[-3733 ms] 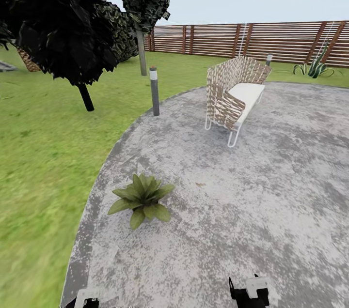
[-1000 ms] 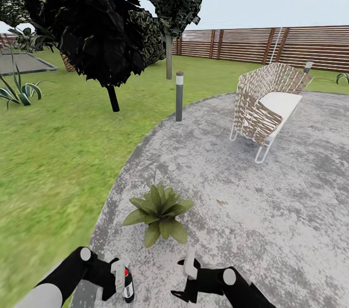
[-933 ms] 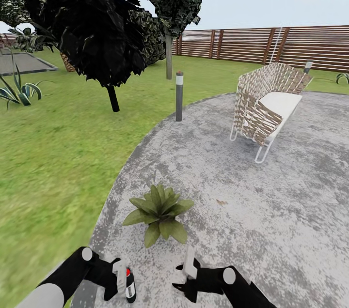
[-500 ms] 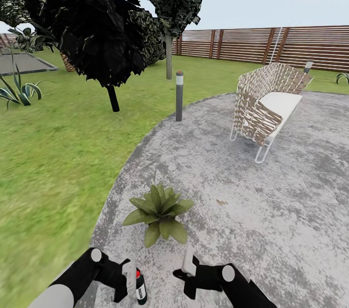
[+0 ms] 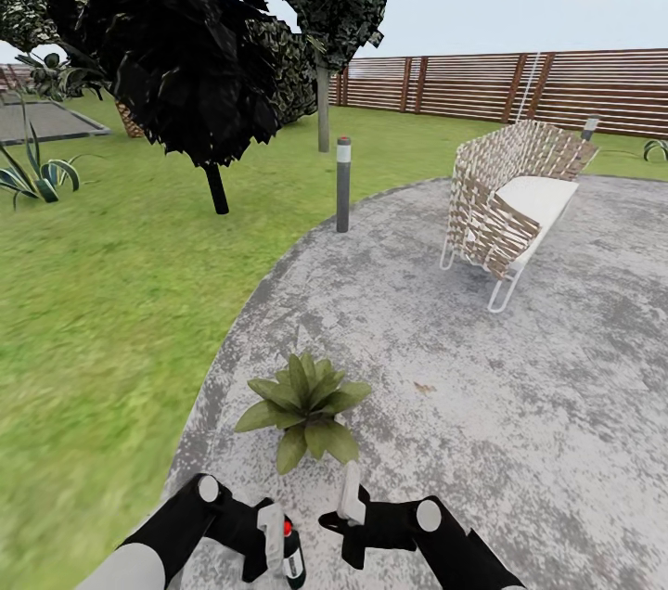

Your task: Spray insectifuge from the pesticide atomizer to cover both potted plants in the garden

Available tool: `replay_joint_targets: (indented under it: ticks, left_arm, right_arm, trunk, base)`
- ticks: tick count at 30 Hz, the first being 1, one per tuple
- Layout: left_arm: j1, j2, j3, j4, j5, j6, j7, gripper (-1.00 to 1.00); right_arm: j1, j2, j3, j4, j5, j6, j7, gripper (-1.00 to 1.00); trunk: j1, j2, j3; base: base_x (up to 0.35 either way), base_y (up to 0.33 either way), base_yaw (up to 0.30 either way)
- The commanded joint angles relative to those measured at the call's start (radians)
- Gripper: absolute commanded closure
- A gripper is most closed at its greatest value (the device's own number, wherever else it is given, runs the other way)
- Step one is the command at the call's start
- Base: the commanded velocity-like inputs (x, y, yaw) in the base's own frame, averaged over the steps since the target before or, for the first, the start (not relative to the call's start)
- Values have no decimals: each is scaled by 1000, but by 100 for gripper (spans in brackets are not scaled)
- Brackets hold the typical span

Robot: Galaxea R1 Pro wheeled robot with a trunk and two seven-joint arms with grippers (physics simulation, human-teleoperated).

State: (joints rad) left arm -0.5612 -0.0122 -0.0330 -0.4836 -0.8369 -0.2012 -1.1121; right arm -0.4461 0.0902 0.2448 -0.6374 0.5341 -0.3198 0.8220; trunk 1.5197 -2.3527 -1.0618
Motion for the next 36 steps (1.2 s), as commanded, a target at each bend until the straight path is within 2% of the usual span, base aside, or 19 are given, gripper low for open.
replay_joint_targets:
  ticks: [1, 6, 14, 26, 36]
  left_arm:
    - [0, -5, 1, -1, -8, -10, 0, 100]
    - [-1, -39, 1, -1, -8, -10, 6, 100]
    - [-2, -58, 1, -1, -8, -11, 6, 100]
    - [-2, -72, 1, -3, -7, -11, 8, 100]
    - [-2, -74, 1, -3, -2, -11, 8, 100]
  right_arm:
    - [0, 0, -1, -1, 9, -5, 0, 100]
    - [0, 0, -1, -2, 9, -5, 0, 100]
    - [0, 0, -1, -2, 9, -5, 0, 100]
    - [0, 0, -1, -1, 9, -5, 0, 100]
    - [0, 0, -2, -1, 9, -5, -1, 100]
  trunk:
    - [0, 0, -1]
    - [0, 0, -1]
    - [0, 0, -1]
    - [0, 0, -1]
    - [0, 0, -1]
  base:
    - [0, 0, 0]
    - [0, 0, 0]
    - [0, 0, 0]
    - [0, 0, 0]
    - [0, 0, 0]
